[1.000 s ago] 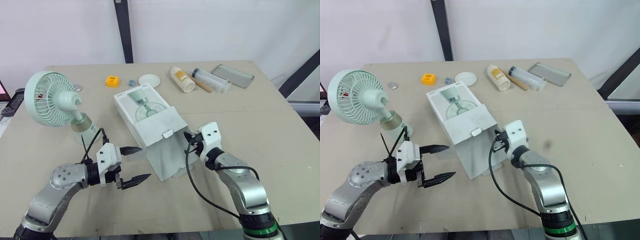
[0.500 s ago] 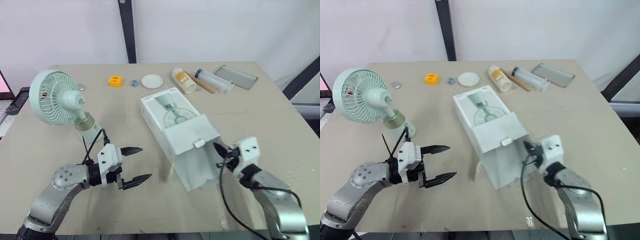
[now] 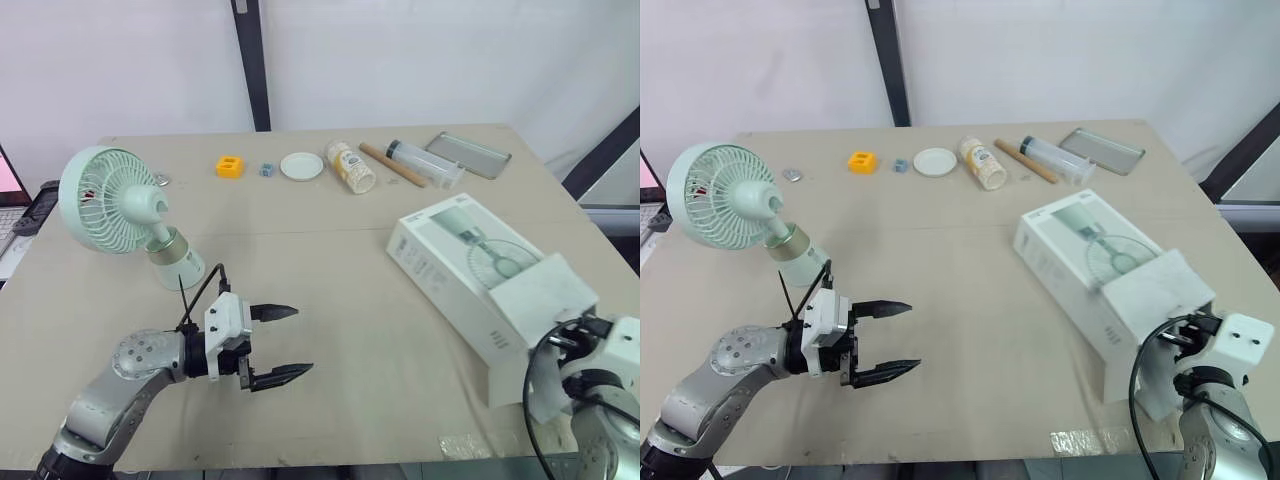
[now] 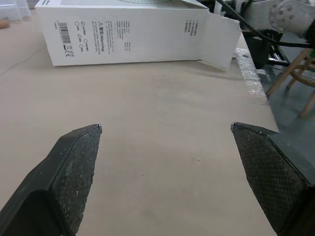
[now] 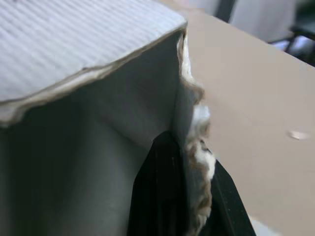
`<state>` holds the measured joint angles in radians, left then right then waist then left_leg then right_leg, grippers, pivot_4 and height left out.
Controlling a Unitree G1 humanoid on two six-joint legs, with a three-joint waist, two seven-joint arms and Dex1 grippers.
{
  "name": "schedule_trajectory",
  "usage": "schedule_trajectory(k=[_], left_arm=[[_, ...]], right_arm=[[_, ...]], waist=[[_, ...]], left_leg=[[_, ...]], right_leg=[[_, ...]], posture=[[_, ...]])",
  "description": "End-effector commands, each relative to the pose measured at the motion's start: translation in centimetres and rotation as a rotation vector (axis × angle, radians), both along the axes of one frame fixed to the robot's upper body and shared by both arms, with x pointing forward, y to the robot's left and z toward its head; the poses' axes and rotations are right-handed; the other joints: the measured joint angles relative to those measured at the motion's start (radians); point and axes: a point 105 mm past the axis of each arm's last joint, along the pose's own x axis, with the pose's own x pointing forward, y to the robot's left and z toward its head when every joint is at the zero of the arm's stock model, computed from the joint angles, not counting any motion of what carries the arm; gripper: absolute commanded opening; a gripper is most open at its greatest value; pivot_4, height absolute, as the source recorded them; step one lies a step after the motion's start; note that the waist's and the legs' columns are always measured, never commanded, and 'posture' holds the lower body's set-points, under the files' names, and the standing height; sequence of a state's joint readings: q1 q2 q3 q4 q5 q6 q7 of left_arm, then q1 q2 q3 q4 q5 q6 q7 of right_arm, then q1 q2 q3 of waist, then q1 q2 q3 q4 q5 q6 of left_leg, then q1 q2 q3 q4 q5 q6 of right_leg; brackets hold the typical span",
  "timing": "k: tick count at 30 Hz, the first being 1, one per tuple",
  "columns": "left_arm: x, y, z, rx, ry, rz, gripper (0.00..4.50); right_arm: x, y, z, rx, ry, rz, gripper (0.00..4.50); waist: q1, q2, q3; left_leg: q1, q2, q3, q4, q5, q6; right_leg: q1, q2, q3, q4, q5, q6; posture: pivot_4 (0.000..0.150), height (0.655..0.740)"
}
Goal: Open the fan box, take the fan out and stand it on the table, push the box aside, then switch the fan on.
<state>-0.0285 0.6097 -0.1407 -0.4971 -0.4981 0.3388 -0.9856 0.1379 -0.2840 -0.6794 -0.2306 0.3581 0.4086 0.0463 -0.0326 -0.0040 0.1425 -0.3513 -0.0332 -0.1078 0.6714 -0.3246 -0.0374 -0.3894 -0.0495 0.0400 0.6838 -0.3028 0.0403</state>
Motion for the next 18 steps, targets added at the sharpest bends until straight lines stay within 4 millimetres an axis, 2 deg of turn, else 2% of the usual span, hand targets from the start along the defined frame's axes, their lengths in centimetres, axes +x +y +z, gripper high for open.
schedule_trajectory(k=[1,10,15,18], left_arm=[[-0.4,-0.3,1.0,-0.006,-0.036,-0.029,4.5],[-1.5,-1.2,2.1,-0.042,-0.034,-0.085,4.5],[-1.3,-1.3,2.1,-0.029,-0.046,-0.083,4.5],[-1.2,-1.3,2.1,-0.025,-0.049,-0.08,4.5]], right_arm=[[-0.8,-1.3,0.4,0.031,-0.024,-0.129,0.12],[-3.1,-3.6,-0.7,0.113,0.036,-0.458,0.12],[-3.1,-4.0,-0.7,0.134,0.044,-0.518,0.12],[-2.5,-3.8,-0.5,0.143,0.032,-0.517,0.12]], waist=[[0.0,0.0,0.0],[0.0,0.002,-0.001],[-0.001,0.003,-0.002],[-0.003,0.003,-0.002]], left_leg=[[0.0,0.0,0.0,0.0,0.0,0.0],[0.0,0.001,0.001,0.0,0.0,0.001],[0.0,0.001,0.002,0.0,0.0,0.001],[0.001,0.001,0.003,0.0,-0.001,0.001]], right_leg=[[0.0,0.0,0.0,0.0,0.0,0.0],[0.0,0.001,0.003,0.0,0.0,0.0],[0.0,0.002,0.004,0.0,0.0,0.0],[0.0,0.003,0.005,0.0,0.0,0.0]], posture=[[0.15,0.74],[0.15,0.74],[0.15,0.74],[0.15,0.74]])
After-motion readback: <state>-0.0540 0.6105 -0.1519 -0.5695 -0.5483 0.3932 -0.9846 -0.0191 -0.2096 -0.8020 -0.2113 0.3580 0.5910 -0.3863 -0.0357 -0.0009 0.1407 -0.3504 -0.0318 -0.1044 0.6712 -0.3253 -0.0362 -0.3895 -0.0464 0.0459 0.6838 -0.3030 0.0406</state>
